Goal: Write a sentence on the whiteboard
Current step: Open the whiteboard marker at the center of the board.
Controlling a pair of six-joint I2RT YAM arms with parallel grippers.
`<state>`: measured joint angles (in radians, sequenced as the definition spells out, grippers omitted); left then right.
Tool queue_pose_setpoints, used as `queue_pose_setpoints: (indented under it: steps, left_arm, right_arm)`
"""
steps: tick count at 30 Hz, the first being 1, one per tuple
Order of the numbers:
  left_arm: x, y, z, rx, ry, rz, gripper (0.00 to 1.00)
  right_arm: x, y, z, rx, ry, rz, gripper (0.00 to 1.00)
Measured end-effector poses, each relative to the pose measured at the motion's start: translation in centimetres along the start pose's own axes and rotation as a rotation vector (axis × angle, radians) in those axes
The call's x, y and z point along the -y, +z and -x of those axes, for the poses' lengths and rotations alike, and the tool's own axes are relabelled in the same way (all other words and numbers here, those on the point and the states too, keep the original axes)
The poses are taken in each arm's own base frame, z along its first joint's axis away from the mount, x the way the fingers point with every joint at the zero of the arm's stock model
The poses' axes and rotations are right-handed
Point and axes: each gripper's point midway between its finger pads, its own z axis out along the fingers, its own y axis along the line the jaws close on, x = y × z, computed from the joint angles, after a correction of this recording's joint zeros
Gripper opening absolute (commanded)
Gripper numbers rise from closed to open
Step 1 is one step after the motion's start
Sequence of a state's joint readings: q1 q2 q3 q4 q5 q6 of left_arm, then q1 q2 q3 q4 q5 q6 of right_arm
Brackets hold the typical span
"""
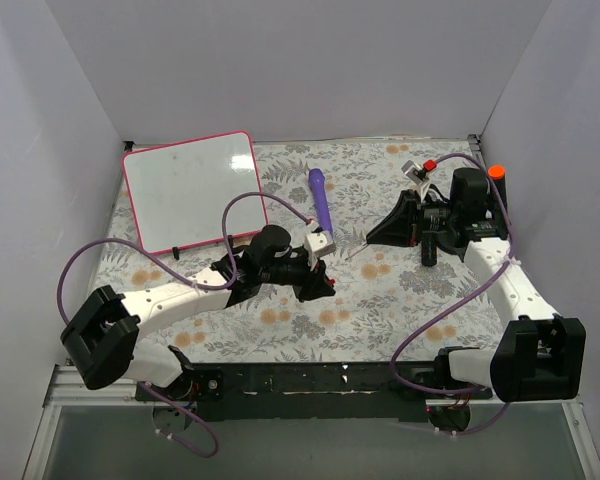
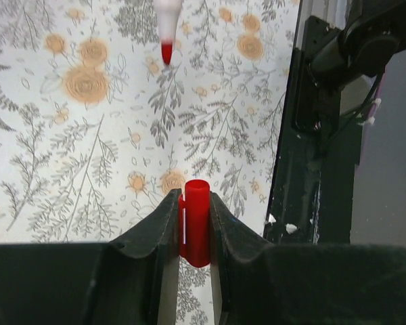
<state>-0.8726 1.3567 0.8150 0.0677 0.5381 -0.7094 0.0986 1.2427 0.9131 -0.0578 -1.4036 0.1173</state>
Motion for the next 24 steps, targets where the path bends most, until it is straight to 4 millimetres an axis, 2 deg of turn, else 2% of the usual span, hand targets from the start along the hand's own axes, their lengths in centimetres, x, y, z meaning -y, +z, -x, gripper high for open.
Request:
queue_pose_setpoints:
  steps: [5,10,15,19,24]
  left_arm:
    - [0.0,-0.6,-2.6,-0.052,-0.051,0.023,0.00]
    - [-0.4,-2.0,-2.7,0.000,-0.133,0.109,0.00]
    - [-1.9,-2.6,-2.3,0.084,-0.281,0.240,0.00]
    - [-4.1,-0.8,-2.1,0.084,-0.408,0.325,0.00]
    - [-8.2,3.5,-1.5,0.054,-0.550,0.416,0.00]
  right_arm:
    - [0.3,-0.8,0.3,0.018,0.007,-0.017,0.01]
    - [1.5,-3.1,1.0,0.071,-0.020,-0.113,0.01]
    - [3.2,-5.4,-0.3,0.127,-0.031,-0.231,0.01]
    - [4.2,-6.5,-1.4,0.155,-0.032,-0.292,0.01]
    - [4.7,-8.1,-2.2,0.195,-0.076,-0.364,0.01]
